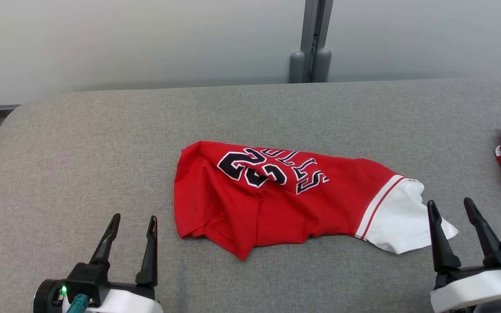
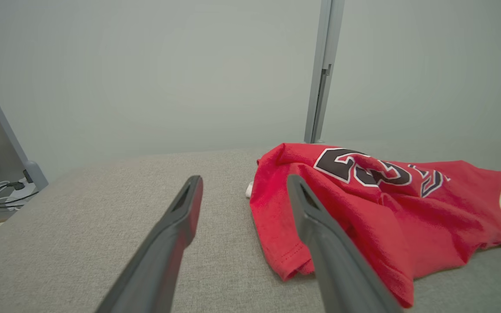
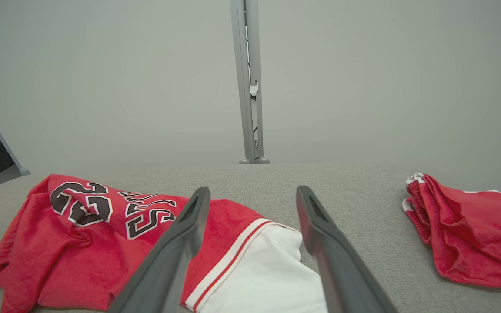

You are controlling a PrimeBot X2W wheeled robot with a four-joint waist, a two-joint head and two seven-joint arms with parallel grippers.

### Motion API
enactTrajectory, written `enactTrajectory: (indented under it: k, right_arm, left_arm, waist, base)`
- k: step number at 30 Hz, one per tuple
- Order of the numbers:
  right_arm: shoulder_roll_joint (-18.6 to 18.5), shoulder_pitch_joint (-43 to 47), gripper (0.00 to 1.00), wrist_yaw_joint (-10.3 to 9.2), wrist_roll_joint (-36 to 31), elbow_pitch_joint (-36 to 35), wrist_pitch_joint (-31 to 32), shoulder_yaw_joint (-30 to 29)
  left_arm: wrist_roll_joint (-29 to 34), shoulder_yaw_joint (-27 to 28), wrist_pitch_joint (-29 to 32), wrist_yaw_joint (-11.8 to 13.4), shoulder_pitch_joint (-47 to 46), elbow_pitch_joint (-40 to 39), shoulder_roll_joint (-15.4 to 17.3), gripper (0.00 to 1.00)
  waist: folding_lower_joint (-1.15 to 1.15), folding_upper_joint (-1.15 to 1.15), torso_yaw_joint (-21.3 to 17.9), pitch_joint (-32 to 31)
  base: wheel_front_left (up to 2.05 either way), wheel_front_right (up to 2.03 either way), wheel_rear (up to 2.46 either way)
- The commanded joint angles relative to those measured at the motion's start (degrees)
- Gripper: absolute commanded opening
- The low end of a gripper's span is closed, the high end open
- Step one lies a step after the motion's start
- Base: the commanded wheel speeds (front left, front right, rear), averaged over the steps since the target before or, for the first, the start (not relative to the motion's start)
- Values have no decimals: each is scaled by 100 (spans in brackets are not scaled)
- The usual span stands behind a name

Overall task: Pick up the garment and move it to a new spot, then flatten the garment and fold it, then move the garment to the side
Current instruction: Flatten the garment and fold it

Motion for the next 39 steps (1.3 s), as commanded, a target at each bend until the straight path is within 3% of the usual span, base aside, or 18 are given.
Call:
enactTrajectory:
  k: [1, 5, 15, 23, 24, 25, 33, 39]
  right_arm:
    - [-27, 47, 100, 1, -11, -17, 9, -14]
    - [-21, 15, 100, 1, 11, -65, 24, -19]
    - [-14, -229, 100, 1, 82, -1, -38, 99]
    - [-9, -406, 100, 1, 81, 100, -157, 93]
    - [-9, -430, 100, 1, 89, 113, -162, 91]
    - [-9, -448, 100, 1, 105, 127, -168, 94]
    - [-8, -457, 100, 1, 222, 244, -266, 48]
    - [-7, -468, 100, 1, 308, 336, -321, 27]
  left_arm:
    - [49, -6, -7, 2, -76, -35, 32, 100]
    - [53, -245, 59, -210, -263, -116, -36, 100]
    - [-158, -1336, 1148, -1147, -660, 503, -336, 100]
    - [-217, -1417, 1275, -1221, -1045, 1250, -448, 100]
    - [-216, -1410, 1258, -1225, -1112, 1328, -445, 75]
    - [-222, -1409, 1212, -1254, -1167, 1379, -451, 0]
    - [-276, -1355, 879, -1320, -1333, 970, -384, 0]
    - [-407, -1108, 1110, -1093, -1127, -93, -158, 0]
  waist:
    - [0, 0, 2, 9]
    - [0, 0, 25, 130]
    - [0, 0, -144, 528]
    - [0, 0, -349, 857]
    - [0, 0, -367, 878]
    - [0, 0, -382, 892]
    - [0, 0, -416, 935]
    - [0, 0, -297, 943]
  base:
    - [0, 0, 0]
    - [0, 0, 0]
    - [0, 0, 0]
    - [0, 0, 0]
    - [0, 0, 0]
    - [0, 0, 0]
    - [0, 0, 0]
    - [0, 0, 0]
